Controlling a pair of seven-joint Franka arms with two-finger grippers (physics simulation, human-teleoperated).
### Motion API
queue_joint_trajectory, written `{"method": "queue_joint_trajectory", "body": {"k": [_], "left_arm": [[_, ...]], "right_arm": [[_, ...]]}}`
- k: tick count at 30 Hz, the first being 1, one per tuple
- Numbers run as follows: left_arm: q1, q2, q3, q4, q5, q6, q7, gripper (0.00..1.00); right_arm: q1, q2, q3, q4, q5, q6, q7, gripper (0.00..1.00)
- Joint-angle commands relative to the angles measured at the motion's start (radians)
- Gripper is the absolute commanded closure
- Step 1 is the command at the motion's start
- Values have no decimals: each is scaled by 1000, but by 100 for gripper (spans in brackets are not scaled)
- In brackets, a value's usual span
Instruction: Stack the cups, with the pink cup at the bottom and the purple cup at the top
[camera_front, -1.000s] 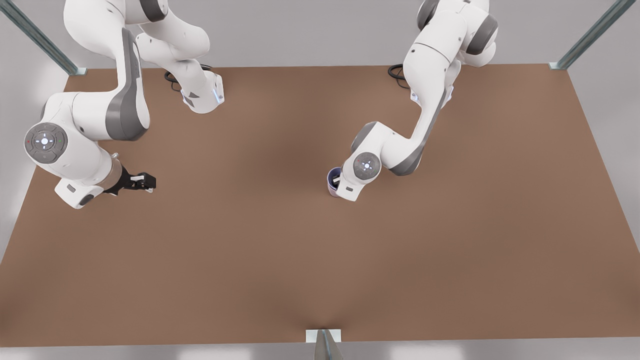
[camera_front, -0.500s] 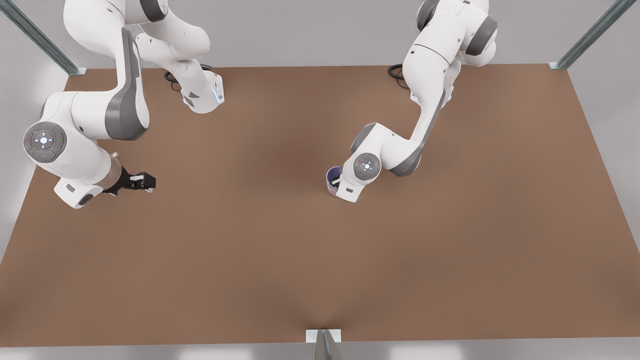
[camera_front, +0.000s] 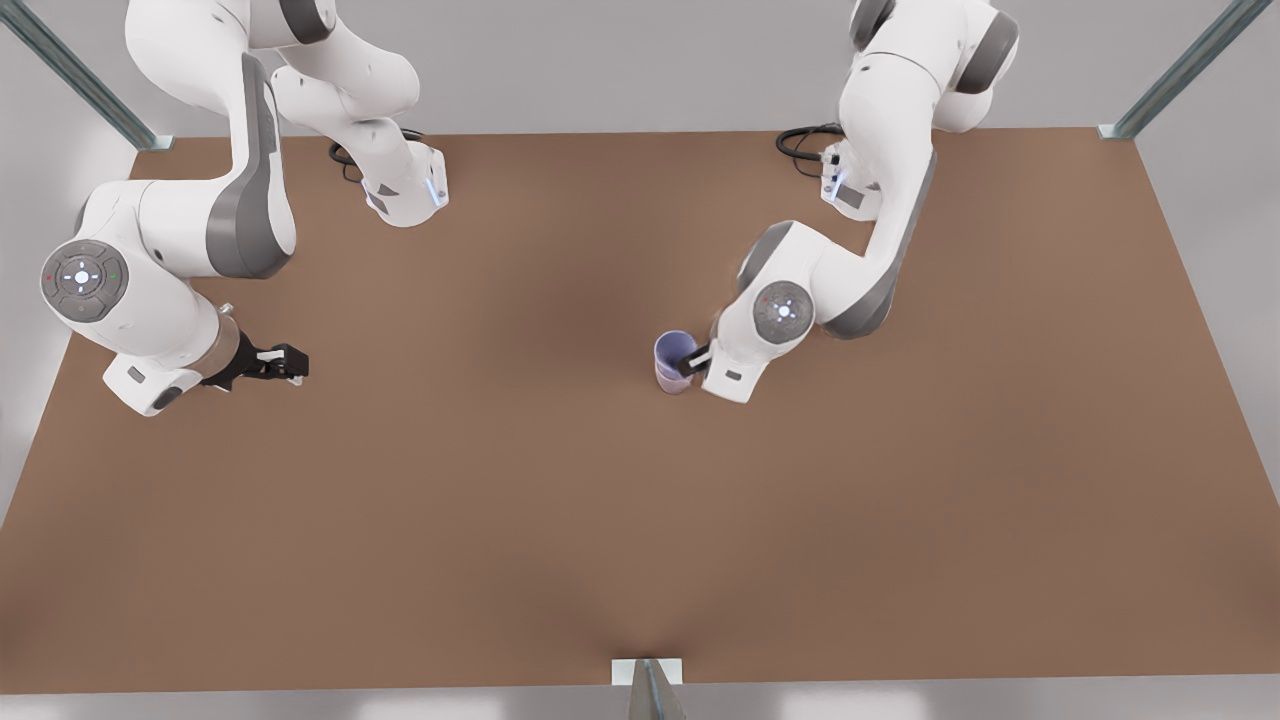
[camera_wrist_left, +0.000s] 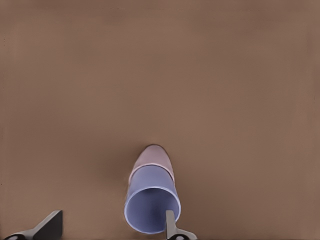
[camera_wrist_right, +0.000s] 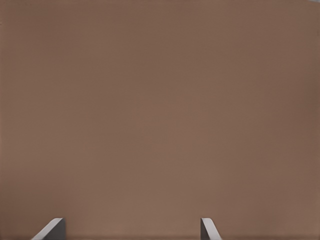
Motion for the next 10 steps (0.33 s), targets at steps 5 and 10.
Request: {"method": "queue_joint_trajectory", "body": {"k": [5, 10], "left_arm": [[302, -103, 32, 112, 228, -327, 949, 0], [301, -136, 107, 102, 271, -315, 950, 0]], "right_arm": [[0, -1, -2, 1, 2, 0, -3, 0], [0, -1, -2, 1, 1, 0, -1, 0]]}}
